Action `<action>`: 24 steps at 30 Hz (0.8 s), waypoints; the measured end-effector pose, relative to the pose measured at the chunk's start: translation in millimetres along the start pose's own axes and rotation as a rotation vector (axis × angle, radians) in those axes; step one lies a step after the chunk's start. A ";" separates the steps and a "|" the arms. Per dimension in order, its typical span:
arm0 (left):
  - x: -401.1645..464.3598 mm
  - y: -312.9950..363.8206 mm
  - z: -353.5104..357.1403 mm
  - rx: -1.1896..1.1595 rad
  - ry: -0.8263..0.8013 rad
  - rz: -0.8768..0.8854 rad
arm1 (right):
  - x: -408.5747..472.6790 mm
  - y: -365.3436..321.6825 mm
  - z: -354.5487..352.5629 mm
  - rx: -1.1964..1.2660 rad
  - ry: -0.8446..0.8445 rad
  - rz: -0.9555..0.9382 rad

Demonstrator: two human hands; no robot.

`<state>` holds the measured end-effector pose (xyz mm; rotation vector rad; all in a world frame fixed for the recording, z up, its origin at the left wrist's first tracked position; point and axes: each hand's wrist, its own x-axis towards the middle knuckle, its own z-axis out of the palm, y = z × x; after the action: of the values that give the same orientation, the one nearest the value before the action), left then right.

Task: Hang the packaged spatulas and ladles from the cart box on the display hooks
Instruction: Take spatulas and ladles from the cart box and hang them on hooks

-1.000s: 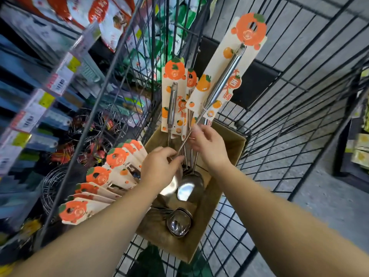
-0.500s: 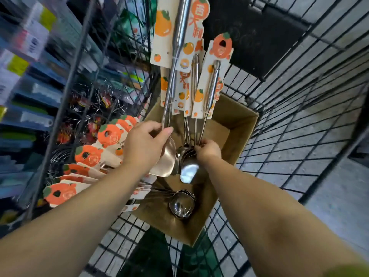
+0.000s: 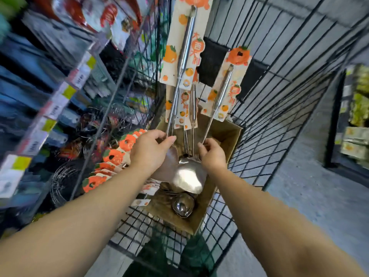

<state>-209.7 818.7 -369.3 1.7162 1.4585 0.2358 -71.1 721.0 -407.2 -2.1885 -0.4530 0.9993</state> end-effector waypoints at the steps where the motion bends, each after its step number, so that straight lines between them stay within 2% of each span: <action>1: -4.0 5.5 -7.6 0.002 0.004 0.010 | -9.4 -8.9 -2.9 0.020 0.011 -0.022; 7: -39.5 52.8 -52.9 -0.039 0.029 0.129 | -72.7 -84.9 -33.8 0.129 0.074 -0.223; 12: -81.2 105.9 -105.3 -0.083 0.139 0.236 | -135.5 -160.6 -70.1 0.206 0.094 -0.419; 20: -207.0 142.8 -217.2 -0.155 0.474 0.362 | -272.8 -226.0 -101.3 0.219 -0.075 -0.756; 24: -296.0 139.9 -272.9 -0.219 0.636 0.356 | -357.9 -241.7 -99.9 0.270 -0.135 -0.905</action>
<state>-368.7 692.8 5.5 1.7885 1.4655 1.1764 -233.2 650.4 -0.6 -1.4148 -1.1580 0.6356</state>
